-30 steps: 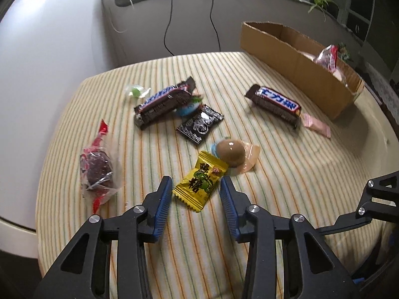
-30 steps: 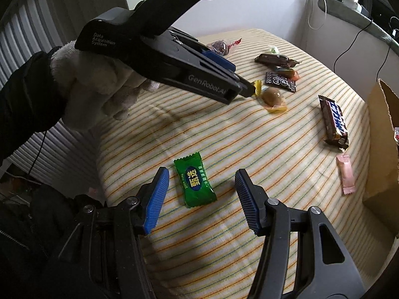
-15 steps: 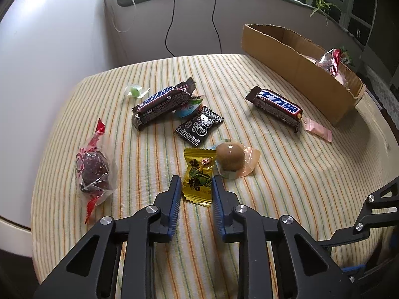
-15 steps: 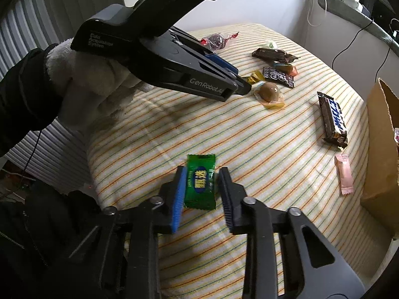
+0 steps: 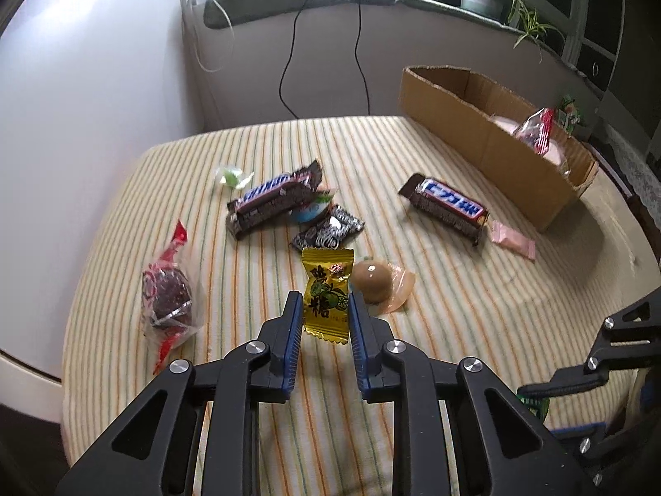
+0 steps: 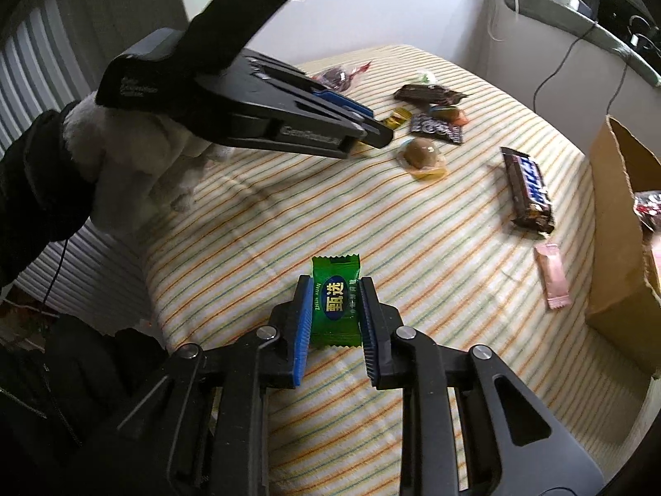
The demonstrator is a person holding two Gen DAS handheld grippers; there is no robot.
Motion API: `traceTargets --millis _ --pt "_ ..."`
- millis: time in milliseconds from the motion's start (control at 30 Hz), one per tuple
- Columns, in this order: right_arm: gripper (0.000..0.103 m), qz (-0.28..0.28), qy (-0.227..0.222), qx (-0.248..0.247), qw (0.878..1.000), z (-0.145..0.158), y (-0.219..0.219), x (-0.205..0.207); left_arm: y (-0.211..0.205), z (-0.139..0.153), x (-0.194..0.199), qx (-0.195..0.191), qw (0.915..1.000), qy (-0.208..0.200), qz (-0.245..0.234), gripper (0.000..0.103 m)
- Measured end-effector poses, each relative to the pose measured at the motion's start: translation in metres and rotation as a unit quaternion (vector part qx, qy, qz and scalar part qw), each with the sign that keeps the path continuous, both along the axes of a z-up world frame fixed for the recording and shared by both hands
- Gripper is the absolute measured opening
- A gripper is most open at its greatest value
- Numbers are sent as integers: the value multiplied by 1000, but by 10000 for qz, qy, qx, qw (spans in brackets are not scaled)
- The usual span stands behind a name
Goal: Organize snacks
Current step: 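Carry both candies over the box and open both tools to drop them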
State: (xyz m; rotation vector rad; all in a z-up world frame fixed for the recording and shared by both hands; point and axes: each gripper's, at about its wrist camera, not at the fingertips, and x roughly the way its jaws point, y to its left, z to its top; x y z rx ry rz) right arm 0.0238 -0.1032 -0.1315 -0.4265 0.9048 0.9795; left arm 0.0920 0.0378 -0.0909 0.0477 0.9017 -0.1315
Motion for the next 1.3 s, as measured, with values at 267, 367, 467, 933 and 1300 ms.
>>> traceTargets --millis 267,367,467,933,1300 --pt "22 -315 -125 222 9992 20 -19 15 -16 20 11 -76 9996 -243 -142 20" --pt "22 -462 -220 321 9982 31 -29 24 -26 26 19 -126 9991 -328 -216 20" --pt "22 -646 -316 416 9965 42 -41 37 -36 32 28 -210 9985 -417 -290 20" --pt "22 -1863 -784 791 9762 85 -119 109 -102 58 82 -509 9936 -673 -750 20" --pt "22 -2548 -816 774 9604 83 -165 173 -138 62 126 -540 9913 -678 -992 20"
